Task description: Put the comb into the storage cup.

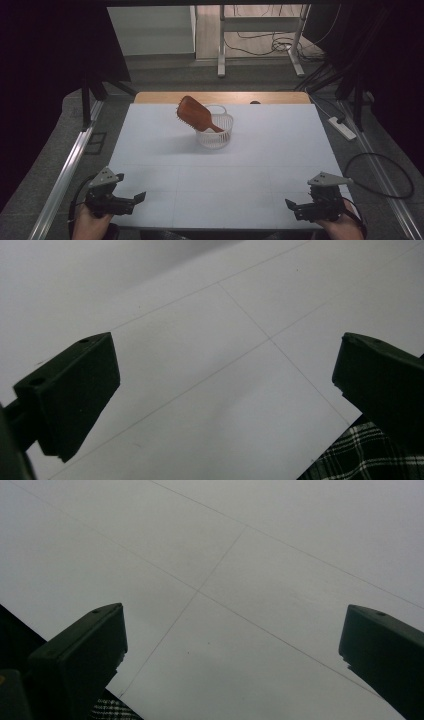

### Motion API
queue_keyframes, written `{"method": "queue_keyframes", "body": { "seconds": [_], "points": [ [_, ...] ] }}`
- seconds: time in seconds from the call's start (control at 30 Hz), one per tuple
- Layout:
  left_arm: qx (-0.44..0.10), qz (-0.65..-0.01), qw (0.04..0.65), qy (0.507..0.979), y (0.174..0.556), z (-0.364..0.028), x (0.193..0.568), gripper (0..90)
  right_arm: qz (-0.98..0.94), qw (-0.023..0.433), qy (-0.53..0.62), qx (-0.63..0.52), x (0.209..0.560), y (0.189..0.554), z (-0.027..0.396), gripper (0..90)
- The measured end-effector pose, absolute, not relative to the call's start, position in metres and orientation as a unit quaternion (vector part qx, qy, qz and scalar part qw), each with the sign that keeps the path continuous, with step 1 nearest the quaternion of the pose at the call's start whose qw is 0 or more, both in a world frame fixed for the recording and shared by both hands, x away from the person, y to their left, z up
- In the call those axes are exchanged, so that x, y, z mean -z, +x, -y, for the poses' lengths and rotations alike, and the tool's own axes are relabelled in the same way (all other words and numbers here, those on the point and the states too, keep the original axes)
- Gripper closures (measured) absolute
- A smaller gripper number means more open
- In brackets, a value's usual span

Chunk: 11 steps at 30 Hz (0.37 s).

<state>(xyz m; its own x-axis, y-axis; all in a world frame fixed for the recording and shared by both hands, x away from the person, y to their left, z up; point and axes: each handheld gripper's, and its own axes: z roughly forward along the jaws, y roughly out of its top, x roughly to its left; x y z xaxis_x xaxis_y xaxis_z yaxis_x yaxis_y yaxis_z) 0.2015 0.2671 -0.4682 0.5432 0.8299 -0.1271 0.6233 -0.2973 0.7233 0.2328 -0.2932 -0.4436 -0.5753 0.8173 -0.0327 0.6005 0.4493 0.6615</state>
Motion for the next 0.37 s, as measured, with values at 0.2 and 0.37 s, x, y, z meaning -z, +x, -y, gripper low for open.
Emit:
{"method": "queue_keyframes", "body": {
  "seconds": [0.2,0.37],
  "points": [
    [-0.136,-0.456,0.368,0.799,0.1998,-0.2662,0.4687,0.0,-0.832,0.176,0.427,-0.308,0.4435,0.2328,0.2934,0.0],
    [-0.124,-0.460,0.376,0.795,0.2019,-0.2681,0.4690,0.0,-0.833,0.175,0.426,-0.305,0.4442,0.2332,0.2938,0.0]
  ]
}}
